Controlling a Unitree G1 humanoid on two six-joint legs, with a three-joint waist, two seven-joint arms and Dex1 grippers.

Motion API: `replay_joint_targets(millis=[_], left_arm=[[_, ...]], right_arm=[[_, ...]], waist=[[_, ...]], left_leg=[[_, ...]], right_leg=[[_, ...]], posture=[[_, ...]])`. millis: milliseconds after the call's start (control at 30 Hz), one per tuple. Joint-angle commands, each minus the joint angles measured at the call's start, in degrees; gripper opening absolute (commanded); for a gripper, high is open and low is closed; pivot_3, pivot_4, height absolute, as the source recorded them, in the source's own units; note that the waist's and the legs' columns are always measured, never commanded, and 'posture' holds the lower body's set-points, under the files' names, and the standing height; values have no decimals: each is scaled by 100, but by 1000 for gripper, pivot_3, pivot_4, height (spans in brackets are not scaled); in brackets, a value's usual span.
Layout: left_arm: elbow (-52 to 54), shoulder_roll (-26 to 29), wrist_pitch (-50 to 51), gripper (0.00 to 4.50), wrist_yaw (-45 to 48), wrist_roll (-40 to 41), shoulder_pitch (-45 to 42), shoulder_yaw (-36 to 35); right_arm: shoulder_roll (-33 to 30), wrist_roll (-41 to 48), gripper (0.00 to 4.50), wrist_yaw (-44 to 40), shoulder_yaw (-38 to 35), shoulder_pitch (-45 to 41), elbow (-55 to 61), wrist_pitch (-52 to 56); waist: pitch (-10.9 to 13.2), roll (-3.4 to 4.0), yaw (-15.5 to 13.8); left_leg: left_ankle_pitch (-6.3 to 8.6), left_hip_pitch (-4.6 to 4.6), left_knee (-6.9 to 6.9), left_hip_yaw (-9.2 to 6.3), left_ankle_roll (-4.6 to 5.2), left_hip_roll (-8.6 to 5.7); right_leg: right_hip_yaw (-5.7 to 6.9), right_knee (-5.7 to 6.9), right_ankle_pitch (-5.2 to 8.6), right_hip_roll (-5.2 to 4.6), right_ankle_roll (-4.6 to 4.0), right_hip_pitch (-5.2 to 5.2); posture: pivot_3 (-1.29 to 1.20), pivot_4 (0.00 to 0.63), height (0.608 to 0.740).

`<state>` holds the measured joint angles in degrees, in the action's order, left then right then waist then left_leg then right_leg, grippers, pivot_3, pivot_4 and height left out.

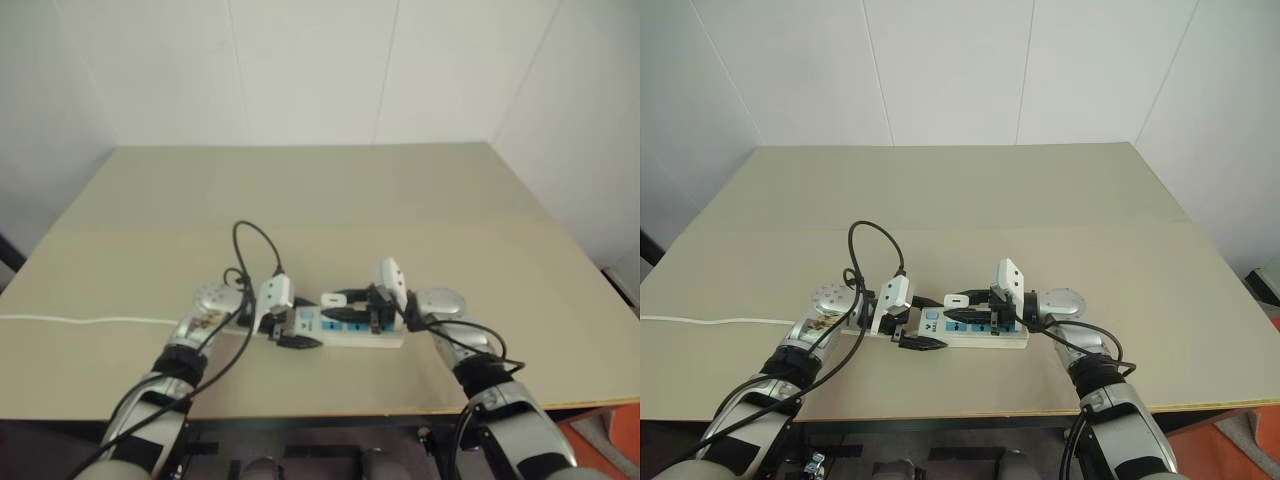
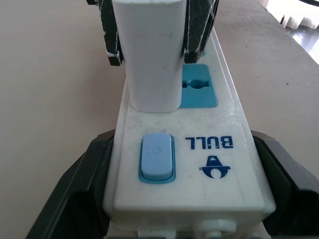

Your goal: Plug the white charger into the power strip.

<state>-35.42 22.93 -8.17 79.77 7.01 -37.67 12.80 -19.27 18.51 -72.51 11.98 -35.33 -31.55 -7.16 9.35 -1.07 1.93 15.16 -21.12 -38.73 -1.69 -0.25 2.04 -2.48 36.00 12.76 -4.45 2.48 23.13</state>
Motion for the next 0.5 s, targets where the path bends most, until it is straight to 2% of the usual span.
replay_joint_targets(millis=[33, 400, 500], left_arm=[[66, 355, 28, 3312, 66, 16, -17, -160], [50, 320, 18, 3312, 45, 17, -33, -137], [50, 308, 16, 3312, 37, 16, -21, -129]], right_arm=[[-578, -517, 1152, 78, -57, 413, -782, 207], [-544, -486, 1152, 12, -21, 367, -703, 226], [-553, -443, 2130, -47, -17, 340, -608, 296]], waist=[[-3, -5, -2], [-7, -11, -5], [-10, -15, -13]], left_leg=[[0, 0, 0, 0, 0, 0], [0, 0, 0, 0, 0, 0], [0, -1, 0, 0, 0, 0]], right_leg=[[0, 0, 0, 0, 0, 0], [0, -1, 0, 0, 0, -1], [0, -2, 0, 0, 0, -1]], posture=[[0, 150, 740], [0, 150, 740], [0, 150, 740]])
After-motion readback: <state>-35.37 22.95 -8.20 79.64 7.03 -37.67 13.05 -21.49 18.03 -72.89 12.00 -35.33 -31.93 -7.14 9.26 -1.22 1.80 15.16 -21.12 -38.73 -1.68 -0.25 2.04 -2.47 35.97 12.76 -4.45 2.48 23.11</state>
